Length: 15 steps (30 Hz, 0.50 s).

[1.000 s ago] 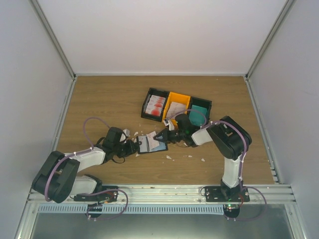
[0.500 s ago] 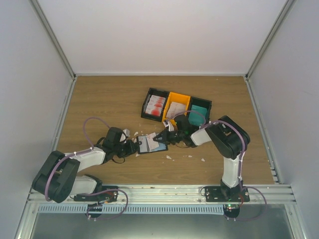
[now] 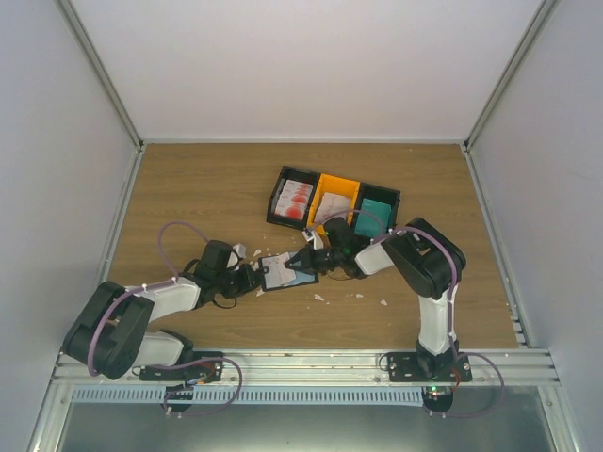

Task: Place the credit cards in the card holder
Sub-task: Insert the credit card into the card holder.

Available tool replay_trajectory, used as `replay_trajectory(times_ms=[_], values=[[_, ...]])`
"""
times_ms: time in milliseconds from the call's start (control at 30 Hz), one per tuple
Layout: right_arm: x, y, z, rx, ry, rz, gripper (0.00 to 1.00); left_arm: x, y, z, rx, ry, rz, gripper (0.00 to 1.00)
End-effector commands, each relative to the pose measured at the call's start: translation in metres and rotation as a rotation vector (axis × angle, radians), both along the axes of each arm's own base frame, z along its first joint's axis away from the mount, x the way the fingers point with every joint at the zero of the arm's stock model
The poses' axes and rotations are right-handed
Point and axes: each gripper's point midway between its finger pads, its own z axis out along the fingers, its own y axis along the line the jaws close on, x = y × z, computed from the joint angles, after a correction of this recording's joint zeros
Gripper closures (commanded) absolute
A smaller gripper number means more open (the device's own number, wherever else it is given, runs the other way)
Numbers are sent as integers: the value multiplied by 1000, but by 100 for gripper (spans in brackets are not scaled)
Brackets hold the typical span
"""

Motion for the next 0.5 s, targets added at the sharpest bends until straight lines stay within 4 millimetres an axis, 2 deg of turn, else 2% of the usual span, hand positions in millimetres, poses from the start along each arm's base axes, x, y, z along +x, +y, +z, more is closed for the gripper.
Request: replay_trajectory(times_ms=[0, 200, 467], values=[[-19, -4, -32, -93, 85, 10, 99, -5, 3, -10, 23, 9, -9, 90], [-22, 1, -35, -112, 82, 33, 97, -1, -6, -3, -13, -10, -43, 90], [-24, 5, -34, -116, 78, 47, 99, -2, -18, 3, -75, -19, -99, 90]])
